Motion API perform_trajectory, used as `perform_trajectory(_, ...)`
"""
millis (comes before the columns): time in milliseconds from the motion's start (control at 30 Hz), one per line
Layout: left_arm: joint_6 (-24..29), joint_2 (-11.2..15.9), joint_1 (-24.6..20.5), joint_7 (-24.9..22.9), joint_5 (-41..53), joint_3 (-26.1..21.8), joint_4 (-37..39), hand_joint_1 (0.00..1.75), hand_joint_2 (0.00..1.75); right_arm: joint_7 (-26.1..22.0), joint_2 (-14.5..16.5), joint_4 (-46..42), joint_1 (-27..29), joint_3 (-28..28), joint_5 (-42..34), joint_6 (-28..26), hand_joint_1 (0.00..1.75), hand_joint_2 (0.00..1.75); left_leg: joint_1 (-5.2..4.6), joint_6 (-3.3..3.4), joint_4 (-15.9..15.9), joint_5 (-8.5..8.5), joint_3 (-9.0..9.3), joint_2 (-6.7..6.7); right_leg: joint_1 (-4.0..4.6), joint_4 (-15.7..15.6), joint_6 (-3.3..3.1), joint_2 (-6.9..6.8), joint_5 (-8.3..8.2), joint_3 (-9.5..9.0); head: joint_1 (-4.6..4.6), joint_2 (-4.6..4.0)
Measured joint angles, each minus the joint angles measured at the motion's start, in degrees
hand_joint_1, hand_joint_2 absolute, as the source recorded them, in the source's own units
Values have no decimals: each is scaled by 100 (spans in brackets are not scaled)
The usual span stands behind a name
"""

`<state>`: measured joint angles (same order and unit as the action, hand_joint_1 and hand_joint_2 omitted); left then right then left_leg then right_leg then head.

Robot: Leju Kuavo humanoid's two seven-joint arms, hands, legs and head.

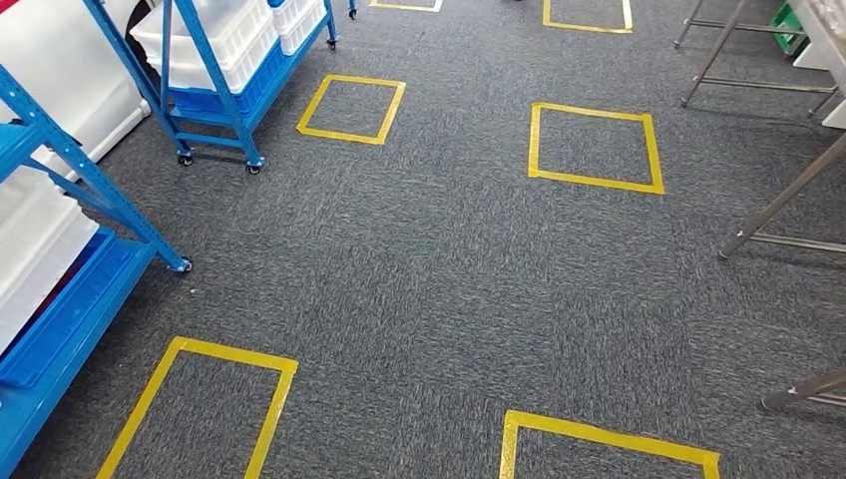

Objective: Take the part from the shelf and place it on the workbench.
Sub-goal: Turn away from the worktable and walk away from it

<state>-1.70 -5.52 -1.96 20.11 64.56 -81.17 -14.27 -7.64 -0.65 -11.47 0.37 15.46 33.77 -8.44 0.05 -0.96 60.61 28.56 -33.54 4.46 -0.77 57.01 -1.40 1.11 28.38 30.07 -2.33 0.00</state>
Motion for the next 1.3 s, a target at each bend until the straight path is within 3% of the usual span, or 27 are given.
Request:
perform_trajectory(33, -1, -10, -6, -1, -4, -19, 0, 0, 0, 7, 2, 1, 17, 2, -2, 0, 0, 0, 11, -19, 334, 188, -156, -178, 14, -12, -29, -83, -2, -6, -1, 0)
perform_trajectory(100, -1, -23, -18, -1, -17, -46, 0, 0, 0, 22, 2, 2, 49, 3, -4, 0, 0, 0, 44, -65, 1105, 529, -520, -358, 44, -9, -58, -248, 10, -1, -1, 0)
perform_trajectory(133, -1, -26, -14, -1, -23, -55, 0, 0, 0, 29, 2, 2, 56, 3, -5, 0, 0, 0, 60, -84, 1313, 571, -615, -384, 53, -6, -60, -324, 16, -1, -1, 0)
perform_trajectory(167, -4, -29, -4, 0, -26, -61, 0, 0, 0, 36, 3, 2, 57, 4, -5, 0, 0, 0, 73, -98, 1303, 503, -599, -404, 56, -4, -55, -395, 23, -5, -1, 0)
perform_trajectory(200, -11, -31, 6, 0, -28, -67, 0, 0, 0, 40, 4, 2, 57, 7, -7, 0, 0, 0, 83, -107, 1038, 334, -453, -444, 55, 0, -45, -462, 33, -16, -1, 0)
perform_trajectory(267, -35, -34, 5, 0, -32, -74, 0, 0, 0, 47, 7, 2, 59, 23, -8, -2, 0, 0, 74, -92, 183, -24, 9, -648, 66, 11, -1, -582, 65, -51, -1, 0)
perform_trajectory(333, -60, -47, -12, 5, -36, -84, 0, 0, 0, 55, 8, 2, 61, 54, -4, -7, 0, 0, 39, -27, -297, -151, 249, -780, 86, 24, 58, -685, 96, -85, 0, 0)
perform_trajectory(400, -70, -63, -4, 11, -36, -101, 0, 0, 0, 67, 9, -4, 40, 84, 4, -11, 0, 0, 13, 51, -339, -152, 238, -694, 83, 19, 119, -777, 106, -113, 1, 0)
perform_trajectory(467, -70, -89, 17, 15, -34, -116, 0, 0, 0, 83, 10, -15, 20, 108, 11, -14, 0, 0, 28, 132, -389, -194, 258, -587, 49, 105, 186, -653, 188, -100, 1, 0)
perform_trajectory(500, -69, -102, 16, 17, -31, -120, 0, 0, 0, 89, 13, -19, 21, 117, 13, -13, 0, 0, 40, 174, -418, -222, 267, -535, 36, 284, 211, -501, 316, -25, 1, 0)
perform_trajectory(567, -68, -117, -1, 22, -25, -125, 0, 0, 0, 94, 24, -20, 40, 133, 14, -12, 0, 0, 41, 226, -436, -258, 257, -425, 12, 972, 239, -199, 697, 304, 1, 0)
perform_trajectory(633, -68, -121, -11, 23, -18, -133, 0, 0, 0, 99, 30, -20, 58, 138, 16, -13, 0, 0, 29, 239, -428, -268, 239, -288, 1, 1635, 257, -126, 922, 644, 1, 0)
perform_trajectory(667, -68, -122, -10, 24, -14, -139, 0, 0, 0, 104, 30, -20, 63, 139, 17, -13, 0, 0, 26, 236, -419, -268, 237, -208, -4, 1692, 261, -118, 857, 693, 1, 0)
perform_trajectory(700, -68, -126, -8, 24, -11, -145, 0, 0, 0, 109, 30, -20, 64, 140, 21, -13, 0, 0, 27, 230, -403, -264, 238, -129, -13, 1516, 261, -102, 683, 631, 1, 0)
perform_trajectory(733, -68, -132, -6, 25, -8, -150, 0, 0, 0, 115, 30, -20, 65, 140, 25, -13, 0, 0, 30, 218, -382, -257, 238, -50, -29, 1160, 260, -43, 447, 481, 1, 0)
perform_trajectory(800, -66, -145, -12, 30, -8, -156, 0, 0, 0, 135, 34, -20, 67, 141, 35, -12, 0, 0, 25, 168, -324, -237, 211, 86, -60, 439, 243, 221, 117, 179, 1, 0)
perform_trajectory(867, -62, -152, -15, 40, -19, -161, 0, 0, 0, 155, 47, -20, 52, 141, 56, -9, 0, 0, 22, 96, -296, -238, 161, 189, -49, 185, 198, 347, 55, 87, 1, 0)
perform_trajectory(933, -53, -156, -4, 50, -41, -173, -1, 0, 0, 164, 67, -21, 23, 141, 98, -3, 0, 0, 35, 24, -303, -256, 120, 271, -29, 166, 123, 212, 29, 88, 1, 0)
perform_trajectory(1000, -38, -164, 3, 62, -60, -186, -2, 0, 0, 174, 87, -22, 16, 141, 128, 2, 0, 0, 32, -24, -122, -129, 21, 78, -37, 117, 28, 62, 1, 77, 0, 0)
perform_trajectory(1067, -31, -174, -9, 74, -71, -193, -2, 0, 0, 183, 96, -22, 34, 142, 136, 4, 0, 0, 32, -57, 498, 235, -262, -251, -26, 89, -39, -108, -6, 77, -2, 0)
perform_trajectory(1133, -30, -178, -19, 85, -79, -198, -3, 0, 0, 192, 96, -22, 49, 143, 137, 11, 0, 0, 55, -93, 1219, 548, -589, -370, -1, 91, -57, -284, 5, 81, -3, 0)
perform_trajectory(1167, -30, -178, -14, 93, -83, -202, -4, 0, 0, 195, 96, -22, 50, 145, 137, 15, 0, 0, 64, -105, 1368, 567, -647, -389, 6, 93, -57, -367, 12, 79, -3, 0)
perform_trajectory(1200, -30, -178, -5, 99, -87, -205, -5, 0, 0, 197, 98, -22, 45, 146, 138, 17, 0, 0, 68, -111, 1265, 468, -580, -413, 8, 96, -50, -441, 21, 71, -2, 0)
perform_trajectory(1233, -31, -178, 3, 104, -89, -208, -8, 0, 0, 198, 100, -22, 38, 149, 139, 17, 0, 0, 70, -108, 948, 291, -404, -461, 8, 98, -38, -510, 32, 58, -2, 0)
perform_trajectory(1300, -32, -178, 2, 115, -89, -211, -11, 0, 0, 198, 107, -22, 28, 161, 146, 17, 0, 0, 52, -69, 106, -39, 45, -723, 23, 105, 7, -637, 64, 20, -2, 0)
